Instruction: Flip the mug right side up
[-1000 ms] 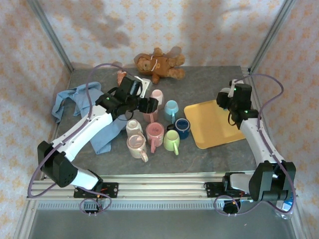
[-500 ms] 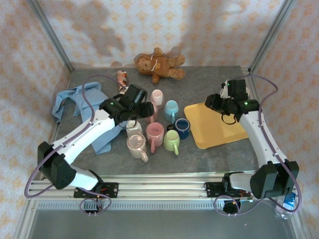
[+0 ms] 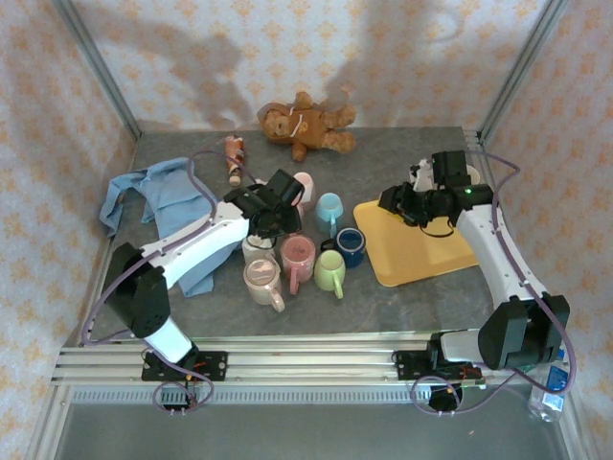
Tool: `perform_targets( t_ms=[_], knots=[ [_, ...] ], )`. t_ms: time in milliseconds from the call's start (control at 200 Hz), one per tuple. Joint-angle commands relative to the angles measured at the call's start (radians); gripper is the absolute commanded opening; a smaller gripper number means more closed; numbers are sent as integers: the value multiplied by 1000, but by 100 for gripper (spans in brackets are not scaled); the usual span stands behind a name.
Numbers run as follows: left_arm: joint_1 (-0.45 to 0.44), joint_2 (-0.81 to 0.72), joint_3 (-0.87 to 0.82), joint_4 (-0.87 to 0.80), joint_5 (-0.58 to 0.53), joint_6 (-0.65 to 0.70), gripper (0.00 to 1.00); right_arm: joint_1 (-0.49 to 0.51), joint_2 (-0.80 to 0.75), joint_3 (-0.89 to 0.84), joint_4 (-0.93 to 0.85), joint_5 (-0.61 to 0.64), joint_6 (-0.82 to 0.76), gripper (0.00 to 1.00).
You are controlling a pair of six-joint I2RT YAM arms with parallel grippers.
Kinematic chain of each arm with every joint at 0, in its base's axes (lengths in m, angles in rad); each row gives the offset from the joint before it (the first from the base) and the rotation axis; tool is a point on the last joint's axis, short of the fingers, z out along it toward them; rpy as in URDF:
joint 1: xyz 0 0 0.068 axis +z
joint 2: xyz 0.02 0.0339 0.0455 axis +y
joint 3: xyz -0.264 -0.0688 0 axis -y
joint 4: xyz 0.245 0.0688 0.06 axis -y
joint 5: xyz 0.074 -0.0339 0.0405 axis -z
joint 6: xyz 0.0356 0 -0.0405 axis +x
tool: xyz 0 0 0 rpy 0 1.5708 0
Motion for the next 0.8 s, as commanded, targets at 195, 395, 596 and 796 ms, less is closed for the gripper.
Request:
perform_targets(
  t_ms=[195,395,596,796],
  knots=[
    [-3,90,61,5,-70,41,45,4,35,44,-12,-35,14,41],
    [-4,129,68,41,-71,74,44,4,42,46,-4,-36,23,41],
    [-2,160,68,54,-84,77,41,4,39,40,13,-39,44,41],
    [-2,187,71,77,-88,72,38,4,31,36,17,-40,56,41]
  ],
)
